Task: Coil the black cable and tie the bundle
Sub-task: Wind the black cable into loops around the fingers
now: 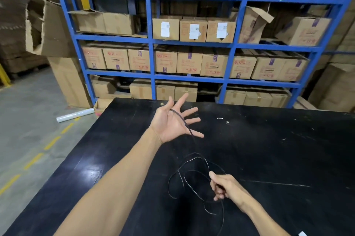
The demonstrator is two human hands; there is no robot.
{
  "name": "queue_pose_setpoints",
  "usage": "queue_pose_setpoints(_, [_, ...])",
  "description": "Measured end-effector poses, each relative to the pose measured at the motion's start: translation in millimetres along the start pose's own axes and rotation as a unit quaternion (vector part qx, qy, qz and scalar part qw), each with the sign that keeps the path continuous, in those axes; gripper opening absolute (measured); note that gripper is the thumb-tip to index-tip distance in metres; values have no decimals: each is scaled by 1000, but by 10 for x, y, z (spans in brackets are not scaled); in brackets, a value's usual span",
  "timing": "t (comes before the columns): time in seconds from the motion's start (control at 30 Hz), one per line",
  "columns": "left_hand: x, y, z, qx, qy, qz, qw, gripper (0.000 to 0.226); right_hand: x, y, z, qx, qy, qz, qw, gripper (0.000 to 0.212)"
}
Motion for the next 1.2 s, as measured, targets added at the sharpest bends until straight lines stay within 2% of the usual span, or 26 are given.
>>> queue_pose_setpoints(0.13, [-188, 64, -111, 65, -32, 56, 996, 57, -122, -88, 240, -79, 35, -36, 996, 65])
queue_pose_setpoints(0.3, [61, 136, -124, 123, -101, 216, 963, 57, 272, -230, 532, -222, 128, -44, 966, 61])
queue_pose_setpoints(0.43, [422, 174, 40, 71, -208, 363, 905, 59, 983, -370, 799, -275, 158, 24, 948, 52])
queue_pose_setpoints(0.5, [533, 160, 178, 16, -252, 389, 886, 63, 1353, -394, 829, -261, 190, 56, 945, 42])
queue_pose_setpoints(0.57, [540, 126, 318, -42, -256, 364, 895, 64, 1643, -407, 797, -245, 212, 85, 942, 35])
queue_pose_setpoints(0.63, [454, 106, 444, -92, -225, 313, 918, 57, 1784, -419, 747, -237, 214, 110, 941, 33])
queue_pose_setpoints(0.7, [318, 109, 547, -111, -164, 251, 947, 50, 1766, -412, 668, -219, 212, 127, 944, 30])
queue_pose_setpoints(0.8, [94, 120, 619, -105, -108, 159, 976, 55, 1534, -389, 468, -164, 163, 142, 963, 28])
queue_pose_setpoints(0.97, [-163, 79, 495, -88, -63, 48, 993, 56, 1001, -348, -48, -50, 13, 115, 992, 28])
queue_pose_setpoints(1.2, [-312, 70, 237, -23, -34, -5, 999, 51, 692, -311, -320, 43, 14, 69, 997, 32])
Point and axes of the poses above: each hand's wrist, its own y-axis away from the middle knuckle, its own z-axis out of the back of the hand, x = y × z, the point moved 3 cm from there along -y, towards the middle knuckle, and after that the axes turned 4 degrees about y, right-handed, at the moved point
